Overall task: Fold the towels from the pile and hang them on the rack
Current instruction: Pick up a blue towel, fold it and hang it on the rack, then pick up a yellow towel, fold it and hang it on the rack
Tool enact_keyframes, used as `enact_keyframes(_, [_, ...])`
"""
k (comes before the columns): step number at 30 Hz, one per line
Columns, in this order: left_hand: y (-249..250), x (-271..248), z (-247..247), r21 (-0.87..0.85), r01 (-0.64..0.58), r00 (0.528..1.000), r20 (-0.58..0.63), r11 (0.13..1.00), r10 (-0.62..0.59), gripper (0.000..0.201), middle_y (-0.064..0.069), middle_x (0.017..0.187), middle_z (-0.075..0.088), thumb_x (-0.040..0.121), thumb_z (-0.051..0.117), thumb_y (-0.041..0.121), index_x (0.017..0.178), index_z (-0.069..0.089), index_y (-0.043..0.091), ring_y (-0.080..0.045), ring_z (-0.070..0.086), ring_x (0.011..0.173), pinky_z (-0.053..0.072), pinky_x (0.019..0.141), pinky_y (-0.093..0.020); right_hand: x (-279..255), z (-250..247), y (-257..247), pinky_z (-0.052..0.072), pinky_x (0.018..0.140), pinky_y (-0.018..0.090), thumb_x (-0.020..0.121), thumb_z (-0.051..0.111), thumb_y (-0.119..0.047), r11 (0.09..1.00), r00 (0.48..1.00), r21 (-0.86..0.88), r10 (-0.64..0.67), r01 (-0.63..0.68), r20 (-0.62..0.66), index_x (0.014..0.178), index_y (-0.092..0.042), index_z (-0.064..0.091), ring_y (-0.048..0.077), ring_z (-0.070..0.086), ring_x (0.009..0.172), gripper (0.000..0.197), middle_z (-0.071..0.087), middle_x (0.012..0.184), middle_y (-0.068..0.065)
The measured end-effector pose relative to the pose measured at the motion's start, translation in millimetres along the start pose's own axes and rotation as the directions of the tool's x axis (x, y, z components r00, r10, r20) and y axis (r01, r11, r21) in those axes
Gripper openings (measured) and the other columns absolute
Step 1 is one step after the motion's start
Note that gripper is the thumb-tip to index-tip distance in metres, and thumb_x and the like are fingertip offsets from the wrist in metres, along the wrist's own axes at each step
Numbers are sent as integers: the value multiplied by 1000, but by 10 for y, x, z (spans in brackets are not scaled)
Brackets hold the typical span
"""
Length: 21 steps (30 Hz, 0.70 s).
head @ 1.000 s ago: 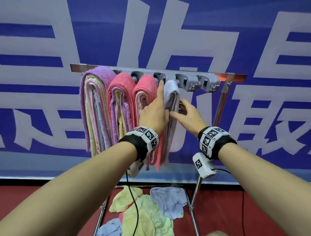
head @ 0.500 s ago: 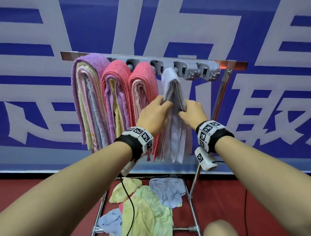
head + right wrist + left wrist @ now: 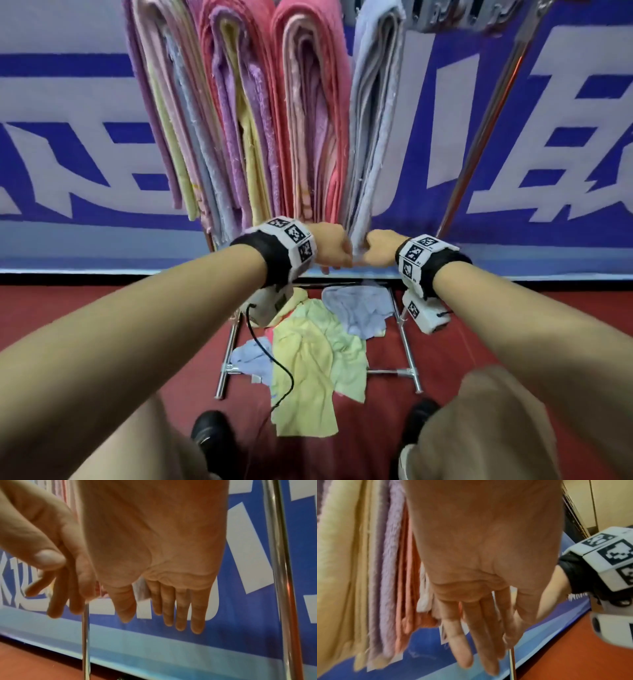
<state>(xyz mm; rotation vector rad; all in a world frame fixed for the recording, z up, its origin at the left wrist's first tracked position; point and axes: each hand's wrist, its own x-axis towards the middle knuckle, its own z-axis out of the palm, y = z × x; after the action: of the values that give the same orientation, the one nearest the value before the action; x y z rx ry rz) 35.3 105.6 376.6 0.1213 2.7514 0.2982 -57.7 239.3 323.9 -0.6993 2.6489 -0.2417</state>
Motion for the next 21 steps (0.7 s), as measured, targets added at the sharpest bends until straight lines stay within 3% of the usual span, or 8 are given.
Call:
enact_keyframes(2, [-74, 44, 271, -1, -22, 999, 32, 1000, 22, 29, -6, 107, 74, 97, 57, 32, 114, 73, 15, -24, 70, 97, 52, 72, -24, 72, 321, -9, 46, 76, 32, 92, 68, -37, 999, 998, -40, -10, 13, 57, 99, -7, 65, 31, 62, 94, 31, 68, 109, 14])
enact_keyframes(3, [-132, 85, 449, 21, -13, 1000, -5, 1000, 13, 31, -6, 110, 73, 97, 56, 36, 116, 72, 17, -26, 68, 100, 51, 80, -29, 107, 482, -13, 45, 73, 32, 92, 68, -37, 998, 997, -56, -21, 25, 70, 95, -6, 67, 33, 62, 93, 31, 68, 106, 16])
enact_keyframes(5, [-314, 213, 938, -10, 50, 995, -81, 999, -50, 38, -8, 116, 70, 98, 53, 45, 122, 68, 19, -30, 65, 105, 50, 82, -36, 198, 851, 13, 45, 66, 32, 94, 67, -38, 998, 996, -41, -39, 42, 75, 85, -12, 65, 33, 61, 90, 27, 66, 100, 15])
enact_keyframes(6, [-418, 275, 1214, -47, 90, 989, -116, 995, -95, 41, -8, 122, 68, 98, 51, 48, 127, 63, 21, -31, 63, 110, 50, 83, -37, 262, 1045, 38, 48, 70, 34, 95, 66, -37, 999, 996, -13, -48, 49, 69, 88, -12, 64, 33, 61, 92, 26, 67, 102, 14])
enact_keyframes(9, [-748, 411, 2015, -143, 198, 965, -144, 970, -218, 51, -7, 146, 51, 99, 47, 48, 144, 46, 23, -31, 51, 131, 46, 102, -44, 479, 1691, 134, 51, 97, 42, 95, 64, -29, 997, 997, 80, -29, 23, 76, 120, -3, 64, 33, 63, 112, 35, 68, 121, 16])
enact_keyframes(11, [-958, 506, 2458, -153, 248, 954, -131, 957, -268, 56, -8, 155, 40, 100, 46, 47, 149, 39, 19, -30, 41, 140, 40, 109, -44, 639, 2140, 207, 48, 103, 41, 94, 64, -26, 995, 990, 104, -11, -3, 142, 129, -4, 61, 31, 61, 121, 41, 66, 131, 14])
enact_keyframes(17, [-1542, 935, 3437, -132, 367, 918, -111, 921, -381, 61, -13, 164, 14, 103, 46, 42, 153, 28, 12, -30, 20, 149, 34, 112, -45, 1269, 3403, 425, 49, 104, 41, 96, 63, -37, 981, 936, 162, 48, -110, 348, 148, -9, 43, 31, 57, 128, 62, 55, 146, 13])
enact_keyframes(21, [-1809, 1150, 3828, -151, 401, 908, -62, 903, -414, 68, -14, 166, 7, 102, 45, 44, 156, 19, 12, -30, 10, 153, 25, 119, -47, 1640, 3923, 392, 47, 104, 42, 96, 66, -32, 947, 936, 213, 167, -240, 311, 150, -4, 32, 37, 51, 133, 70, 49, 147, 18])
